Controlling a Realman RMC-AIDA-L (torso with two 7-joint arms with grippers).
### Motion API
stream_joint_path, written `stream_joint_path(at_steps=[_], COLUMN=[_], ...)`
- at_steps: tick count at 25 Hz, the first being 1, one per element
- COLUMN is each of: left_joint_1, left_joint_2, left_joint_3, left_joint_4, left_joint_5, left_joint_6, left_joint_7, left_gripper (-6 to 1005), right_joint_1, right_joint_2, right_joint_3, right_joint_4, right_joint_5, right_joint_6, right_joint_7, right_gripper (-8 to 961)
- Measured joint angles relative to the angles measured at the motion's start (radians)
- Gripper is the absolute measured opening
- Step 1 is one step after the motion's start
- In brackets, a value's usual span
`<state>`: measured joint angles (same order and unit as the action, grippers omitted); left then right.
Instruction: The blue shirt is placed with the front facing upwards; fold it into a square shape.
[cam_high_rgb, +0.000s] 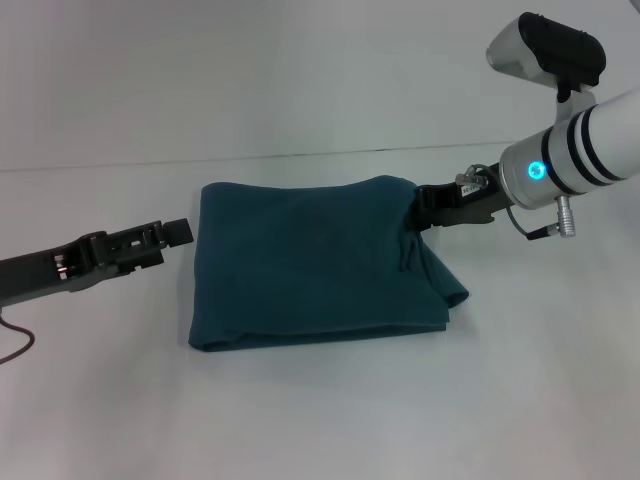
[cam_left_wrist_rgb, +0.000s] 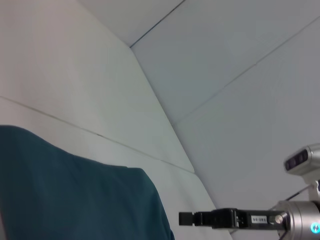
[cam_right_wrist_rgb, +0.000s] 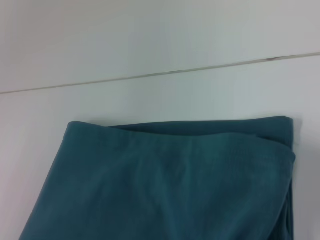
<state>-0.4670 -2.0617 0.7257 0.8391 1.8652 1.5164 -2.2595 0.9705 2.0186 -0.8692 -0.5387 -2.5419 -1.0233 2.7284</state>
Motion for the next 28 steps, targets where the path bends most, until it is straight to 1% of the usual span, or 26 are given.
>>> stream_joint_path(at_steps=[3,9,11,14,17,19,22,28], left_joint_1=[-0.001,-0.002,-0.005,-0.006,-0.011,-0.013,-0.014,-0.015], left_joint_2=[0.000,0.000,0.000,-0.001,-0.001,-0.001,-0.001,-0.001], left_joint_3=[-0.004,-0.005,-0.006,-0.006,-0.006,-0.006,-0.006,-0.006], left_joint_4=[0.000,-0.002,-0.002,-0.006,-0.015,-0.016,-0.016,-0.021], left_joint_5=[0.000,0.000,0.000,0.000,0.000,0.000,0.000,0.000], left_joint_6=[-0.006,-0.009,-0.014,-0.020,-0.023,-0.026,-0.030,-0.032], left_joint_7=[0.000,0.000,0.000,0.001,0.005,0.006,0.006,0.006], left_gripper=[949,949,949,949,949,949,950,950], right_joint_1=[0.002,0.005,0.008,0.008,0.008,0.008,0.010,0.024], right_joint_2=[-0.004,-0.023,-0.023,-0.016,-0.013,-0.007,0.002,0.010], right_joint_3=[0.001,-0.008,-0.018,-0.017,-0.013,-0.012,-0.015,-0.018], right_joint_4=[0.000,0.002,0.007,0.023,0.045,0.050,0.057,0.087], right_joint_5=[0.003,0.004,-0.018,-0.033,-0.028,-0.025,-0.025,-0.024], right_joint_6=[-0.019,-0.044,-0.044,-0.024,0.009,0.024,0.044,0.081], right_joint_7=[0.000,-0.014,-0.009,0.006,0.010,0.010,0.010,0.009], right_gripper=[95,139,154,176,326,426,677,691])
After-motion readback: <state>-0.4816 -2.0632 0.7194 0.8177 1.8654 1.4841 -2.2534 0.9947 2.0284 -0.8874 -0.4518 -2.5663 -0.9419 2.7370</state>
